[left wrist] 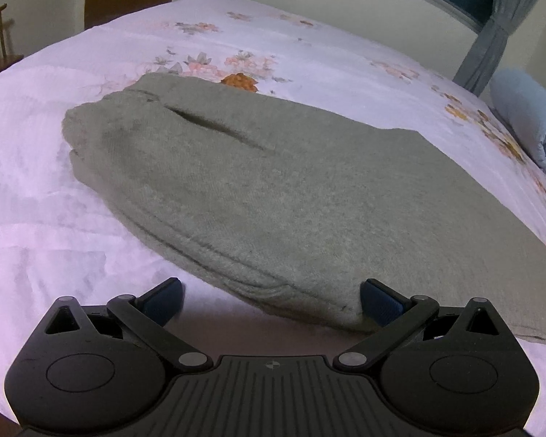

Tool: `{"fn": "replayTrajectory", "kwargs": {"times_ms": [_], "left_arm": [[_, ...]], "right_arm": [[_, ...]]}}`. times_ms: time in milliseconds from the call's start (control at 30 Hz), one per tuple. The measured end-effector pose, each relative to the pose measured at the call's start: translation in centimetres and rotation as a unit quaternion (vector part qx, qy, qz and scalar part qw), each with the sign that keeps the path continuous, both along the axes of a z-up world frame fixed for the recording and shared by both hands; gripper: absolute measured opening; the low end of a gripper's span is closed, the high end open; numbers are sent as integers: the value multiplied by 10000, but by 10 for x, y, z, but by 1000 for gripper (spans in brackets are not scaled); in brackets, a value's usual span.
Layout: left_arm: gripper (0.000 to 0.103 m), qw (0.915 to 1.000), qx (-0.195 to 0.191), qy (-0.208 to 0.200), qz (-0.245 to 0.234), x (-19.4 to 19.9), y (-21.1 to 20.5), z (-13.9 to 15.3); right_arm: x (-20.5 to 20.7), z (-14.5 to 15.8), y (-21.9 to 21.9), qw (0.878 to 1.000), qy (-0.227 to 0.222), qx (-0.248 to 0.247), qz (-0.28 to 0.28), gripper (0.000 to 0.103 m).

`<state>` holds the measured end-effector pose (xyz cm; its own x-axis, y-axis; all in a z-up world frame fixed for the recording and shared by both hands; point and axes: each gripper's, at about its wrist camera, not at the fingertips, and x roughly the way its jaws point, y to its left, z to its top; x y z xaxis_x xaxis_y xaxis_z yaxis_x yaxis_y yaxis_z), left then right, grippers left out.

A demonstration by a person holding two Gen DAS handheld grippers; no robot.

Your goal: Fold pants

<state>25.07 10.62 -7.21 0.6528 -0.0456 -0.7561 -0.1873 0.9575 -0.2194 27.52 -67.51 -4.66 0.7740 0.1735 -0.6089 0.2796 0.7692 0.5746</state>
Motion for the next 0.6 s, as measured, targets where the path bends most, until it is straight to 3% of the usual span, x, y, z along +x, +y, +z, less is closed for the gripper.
{"fn": "replayTrajectory", "kwargs": {"times_ms": [33, 67, 100, 167, 233, 267, 300, 367, 500, 600], "left_arm": [[103, 10000, 19, 11, -27, 2, -1, 1], [103, 10000, 36, 19, -56, 4, -1, 1], [103, 9999, 58, 23, -82, 5, -2, 2], [103, 9999, 92, 27, -134, 6, -5, 3], [103, 9999, 77, 45, -148, 7, -6, 2], [103, 9998, 64, 59, -151, 6, -7, 1], [103, 9998, 63, 74, -152, 7, -7, 0], [103, 9998, 46, 91, -141, 7, -7, -1], [103, 9999, 40, 95, -139, 6, -8, 0], [103, 9999, 21, 92, -99, 6, -8, -2]], "right_arm": [[-3, 3, -3, 9998, -85, -63, -183, 1], [-7, 4, -8, 9992, -121, -95, -361, 23], [-8, 2, -11, 9988, -80, -107, -461, 38], [-6, -10, -16, 9992, -28, 235, -324, 50], [0, -21, -16, 9974, -91, 709, -100, 52], [0, -24, -13, 9975, -162, 680, -43, 55], [-1, -24, -11, 9983, -119, 576, -9, 43], [2, -20, -10, 9987, -48, 481, 136, 6], [2, 22, -1, 9962, -727, -109, 464, 4], [10, 22, 3, 9952, -548, -659, 462, 4]]}}
